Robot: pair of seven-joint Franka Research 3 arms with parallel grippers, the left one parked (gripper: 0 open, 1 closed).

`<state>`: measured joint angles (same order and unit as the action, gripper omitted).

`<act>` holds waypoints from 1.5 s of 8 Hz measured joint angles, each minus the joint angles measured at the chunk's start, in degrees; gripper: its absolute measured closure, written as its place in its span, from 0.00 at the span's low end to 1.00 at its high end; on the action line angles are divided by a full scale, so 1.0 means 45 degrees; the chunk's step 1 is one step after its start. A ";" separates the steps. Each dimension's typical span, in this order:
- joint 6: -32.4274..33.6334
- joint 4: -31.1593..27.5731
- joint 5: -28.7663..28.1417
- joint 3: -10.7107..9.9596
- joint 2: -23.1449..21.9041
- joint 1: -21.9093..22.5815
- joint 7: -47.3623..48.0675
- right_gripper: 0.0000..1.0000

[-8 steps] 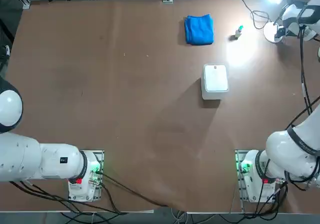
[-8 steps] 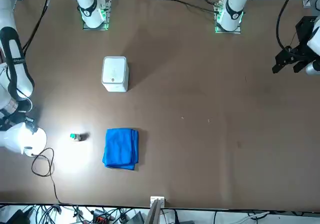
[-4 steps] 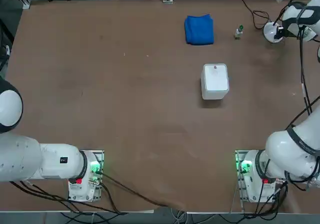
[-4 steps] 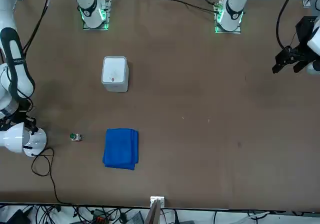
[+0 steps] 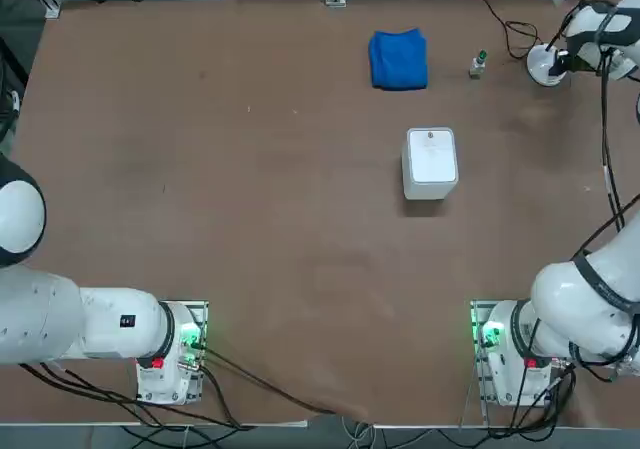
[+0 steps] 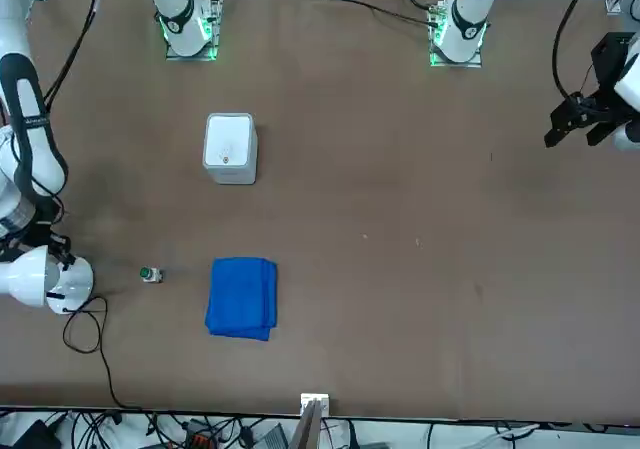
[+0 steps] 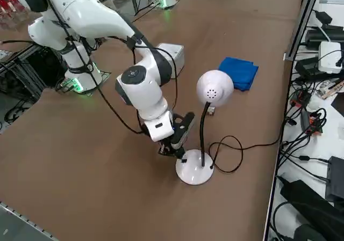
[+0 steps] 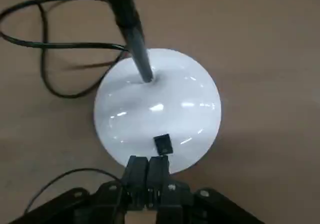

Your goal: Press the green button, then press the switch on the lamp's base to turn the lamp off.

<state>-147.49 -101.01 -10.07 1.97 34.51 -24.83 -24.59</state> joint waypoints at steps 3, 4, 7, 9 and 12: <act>0.6089 0.0299 -0.0127 -0.0039 -0.2852 -0.0389 0.0016 0.98; 0.7825 0.0304 -0.0194 -0.0035 -0.3818 -0.0444 0.0314 0.96; 1.0756 0.0647 -0.0228 0.0204 -0.5941 0.0298 0.2864 0.80; 1.1933 0.1482 0.0063 0.0266 -0.6650 0.1573 0.3964 0.43; 1.2799 0.2181 0.2073 0.0263 -0.6729 0.2995 0.4074 0.00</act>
<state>-89.90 -91.20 -0.74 3.15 4.23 -11.36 -6.26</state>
